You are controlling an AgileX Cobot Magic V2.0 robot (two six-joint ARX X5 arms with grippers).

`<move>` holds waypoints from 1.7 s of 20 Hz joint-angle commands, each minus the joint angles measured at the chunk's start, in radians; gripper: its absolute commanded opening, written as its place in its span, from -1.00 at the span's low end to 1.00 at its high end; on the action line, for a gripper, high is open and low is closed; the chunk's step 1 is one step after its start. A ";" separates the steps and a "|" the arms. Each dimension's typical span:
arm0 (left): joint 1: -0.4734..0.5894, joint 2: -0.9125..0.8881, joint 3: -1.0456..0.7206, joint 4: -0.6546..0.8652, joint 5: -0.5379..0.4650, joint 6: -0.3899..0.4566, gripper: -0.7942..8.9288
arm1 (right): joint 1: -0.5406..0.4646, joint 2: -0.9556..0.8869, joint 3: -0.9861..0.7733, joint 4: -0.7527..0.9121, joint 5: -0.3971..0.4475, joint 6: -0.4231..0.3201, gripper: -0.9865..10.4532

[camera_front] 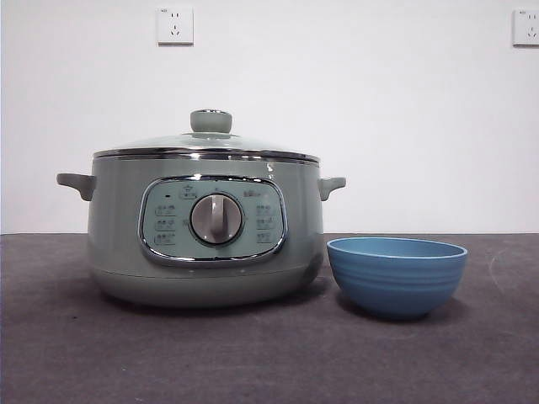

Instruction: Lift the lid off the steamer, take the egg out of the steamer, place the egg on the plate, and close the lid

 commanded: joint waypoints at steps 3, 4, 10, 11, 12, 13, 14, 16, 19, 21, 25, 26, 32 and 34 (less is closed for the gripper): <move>-0.001 -0.050 0.004 0.001 0.008 0.008 -0.85 | 0.002 0.001 0.000 0.007 -0.031 0.006 -0.84; -0.001 -0.051 0.004 0.000 0.008 0.008 -0.85 | 0.002 0.001 0.000 0.006 -0.028 0.006 -0.83; -0.001 -0.051 0.004 -0.002 0.009 0.008 -0.85 | 0.002 0.001 0.000 0.006 -0.018 0.006 -0.83; -0.001 -0.051 0.004 -0.002 0.009 0.008 -0.85 | 0.002 0.001 0.000 0.006 0.027 0.004 -0.83; -0.001 -0.051 0.004 -0.005 0.010 0.006 -0.84 | 0.002 0.003 0.000 0.005 0.058 0.005 -0.83; -0.001 -0.051 0.004 -0.012 0.010 0.007 -0.84 | 0.002 0.006 0.000 0.005 0.063 0.005 -0.83; -0.001 -0.051 0.004 -0.020 0.009 0.008 -0.85 | 0.002 0.006 0.000 0.005 0.074 0.005 -0.83; -0.001 -0.051 0.004 -0.022 0.009 0.008 -0.84 | 0.002 0.006 0.000 0.006 0.081 0.005 -0.83; -0.001 -0.051 0.004 -0.027 0.009 0.008 -0.85 | 0.002 0.006 0.000 0.005 0.077 0.005 -0.83; -0.001 -0.050 0.004 -0.027 0.010 0.006 -0.84 | 0.002 0.006 0.000 0.005 0.077 0.005 -0.83; 0.014 -0.050 0.003 0.075 -0.122 0.036 -0.84 | 0.002 0.006 0.000 0.005 0.077 0.005 -0.83; 0.018 -0.057 0.003 0.128 -0.182 0.054 -0.84 | 0.002 0.006 0.000 0.005 0.077 0.005 -0.83; 0.191 -0.174 -0.065 0.484 -0.329 0.207 -0.84 | 0.002 0.006 0.000 0.005 0.077 0.005 -0.83; 0.259 -0.257 -0.170 0.594 -0.332 0.207 -0.84 | 0.002 0.006 0.000 0.005 0.077 0.005 -0.83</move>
